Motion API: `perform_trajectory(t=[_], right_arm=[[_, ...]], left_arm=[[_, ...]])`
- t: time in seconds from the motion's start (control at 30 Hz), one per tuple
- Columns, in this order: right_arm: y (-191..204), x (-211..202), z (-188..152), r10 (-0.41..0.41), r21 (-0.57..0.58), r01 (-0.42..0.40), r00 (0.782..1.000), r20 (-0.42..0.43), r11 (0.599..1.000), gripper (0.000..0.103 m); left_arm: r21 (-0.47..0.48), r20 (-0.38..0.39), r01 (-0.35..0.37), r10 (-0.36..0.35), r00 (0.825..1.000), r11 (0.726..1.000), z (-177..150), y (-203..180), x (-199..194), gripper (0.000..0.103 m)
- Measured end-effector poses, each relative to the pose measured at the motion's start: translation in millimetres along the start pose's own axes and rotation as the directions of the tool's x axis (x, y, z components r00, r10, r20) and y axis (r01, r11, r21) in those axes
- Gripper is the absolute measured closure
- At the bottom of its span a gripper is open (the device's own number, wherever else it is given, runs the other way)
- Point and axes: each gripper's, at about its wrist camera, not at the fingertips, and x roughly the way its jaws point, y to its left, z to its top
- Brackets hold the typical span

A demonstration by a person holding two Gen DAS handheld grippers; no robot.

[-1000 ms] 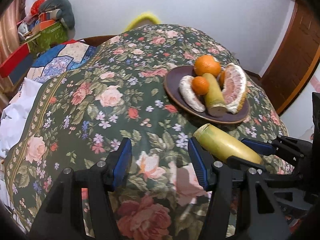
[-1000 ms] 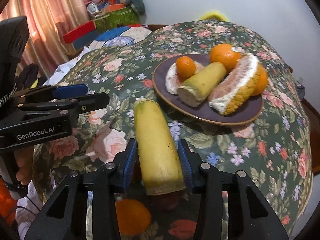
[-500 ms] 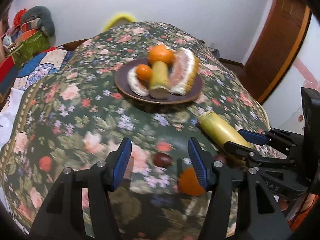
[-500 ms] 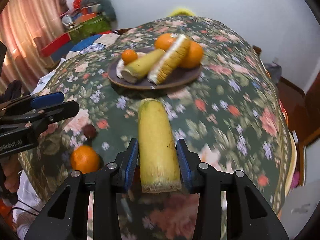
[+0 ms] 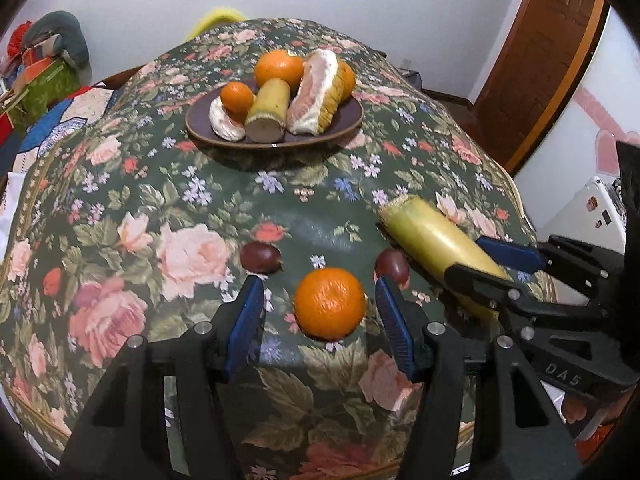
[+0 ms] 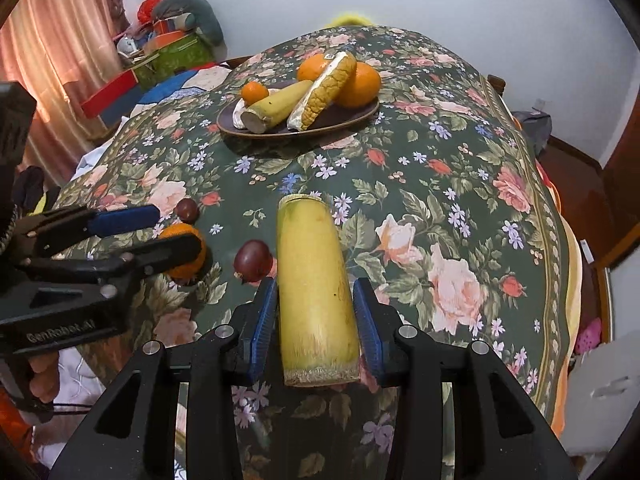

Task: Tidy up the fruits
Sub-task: 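Grasp a small mandarin with the left tool while the right tool carries the banana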

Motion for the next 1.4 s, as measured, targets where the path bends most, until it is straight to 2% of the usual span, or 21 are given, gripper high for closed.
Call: perform_trajectory(t=[0.03, 0.13, 0.23, 0.53, 0.83, 1.1, 1.4], right_arm=[[0, 0, 1, 0.002, 0.003, -0.002, 1.0, 0.002, 1.0, 0.067], [0, 3, 4, 0.002, 0.006, -0.002, 1.0, 0.008, 1.0, 0.067], [2, 8, 6, 0.0, -0.001, 0.0, 1.0, 0.005, 1.0, 0.067], [1, 15, 8, 0.018, 0.003, -0.018, 1.0, 0.002, 1.0, 0.066], [1, 7, 18, 0.014, 0.014, -0.015, 0.999, 0.05, 1.0, 0.067], [-4, -3, 43, 0.017, 0.031, -0.02, 0.992, 0.122, 0.999, 0.068], [-8, 1, 77, 0.026, 0.028, -0.031, 0.985, 0.171, 0.999, 0.069]], left_arm=[[-0.001, -0.003, 0.002, -0.002, 1.0, 1.0, -1, 0, 1, 0.046], [-0.001, -0.018, 0.008, -0.008, 1.0, 1.0, -2, 1, 5, 0.057], [-0.009, -0.025, 0.045, -0.045, 0.999, 0.999, -3, 1, 8, 0.066], [-0.02, 0.006, 0.028, -0.028, 1.0, 0.999, 4, 7, 2, 0.067], [-0.038, 0.076, 0.008, -0.005, 0.997, 0.999, 28, 22, -14, 0.067], [-0.056, 0.131, -0.02, 0.027, 0.991, 0.998, 56, 38, -16, 0.067], [-0.069, 0.159, -0.058, 0.068, 0.985, 0.996, 84, 57, -2, 0.067]])
